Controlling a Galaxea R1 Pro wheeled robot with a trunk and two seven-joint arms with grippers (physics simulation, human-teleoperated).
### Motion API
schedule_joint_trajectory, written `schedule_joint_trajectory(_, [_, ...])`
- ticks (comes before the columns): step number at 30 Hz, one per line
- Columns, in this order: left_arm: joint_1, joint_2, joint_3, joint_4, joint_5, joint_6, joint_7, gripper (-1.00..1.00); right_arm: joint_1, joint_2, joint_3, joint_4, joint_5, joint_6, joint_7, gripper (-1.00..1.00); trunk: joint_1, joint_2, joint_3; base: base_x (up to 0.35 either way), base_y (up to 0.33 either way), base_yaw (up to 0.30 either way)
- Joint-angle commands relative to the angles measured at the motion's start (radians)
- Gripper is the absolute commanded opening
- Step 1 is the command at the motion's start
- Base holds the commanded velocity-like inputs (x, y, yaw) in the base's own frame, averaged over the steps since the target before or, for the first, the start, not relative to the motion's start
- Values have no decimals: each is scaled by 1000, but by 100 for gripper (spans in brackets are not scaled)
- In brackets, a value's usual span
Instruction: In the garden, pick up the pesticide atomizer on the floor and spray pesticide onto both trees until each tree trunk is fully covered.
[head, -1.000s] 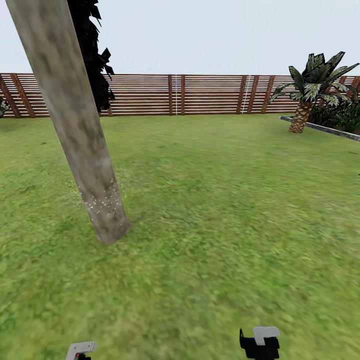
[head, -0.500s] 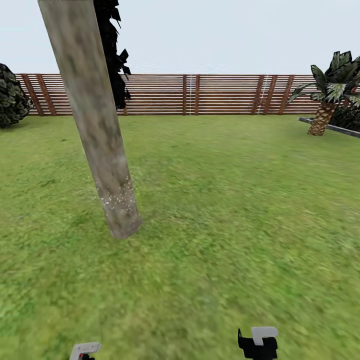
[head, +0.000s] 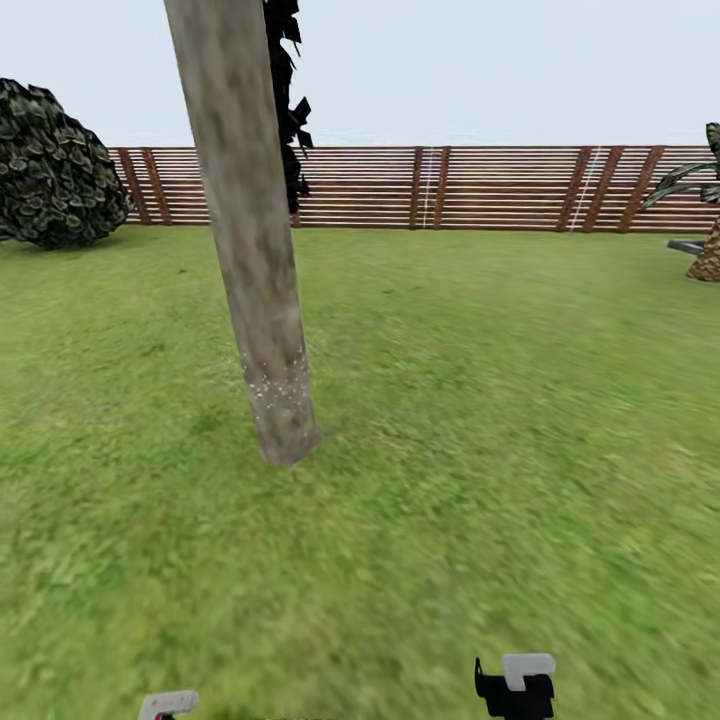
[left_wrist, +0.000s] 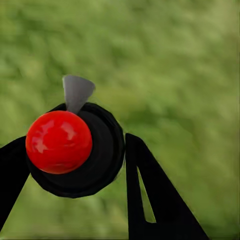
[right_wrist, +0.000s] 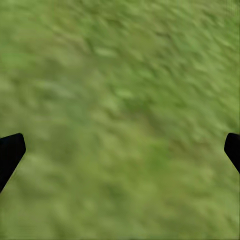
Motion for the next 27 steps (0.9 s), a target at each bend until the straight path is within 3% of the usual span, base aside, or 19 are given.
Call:
schedule_joint_trajectory(1, [-1,0,-7,1,11,-3,-5,-100,0,1,-7,1,11,-2,-5,100,0,0,-1,0,0,283])
schedule_joint_trajectory(27, [0,-1,-5,0,14,1,-1,-100,0,2,-6,0,12,-2,-4,100,0,0,-2,0,0,285])
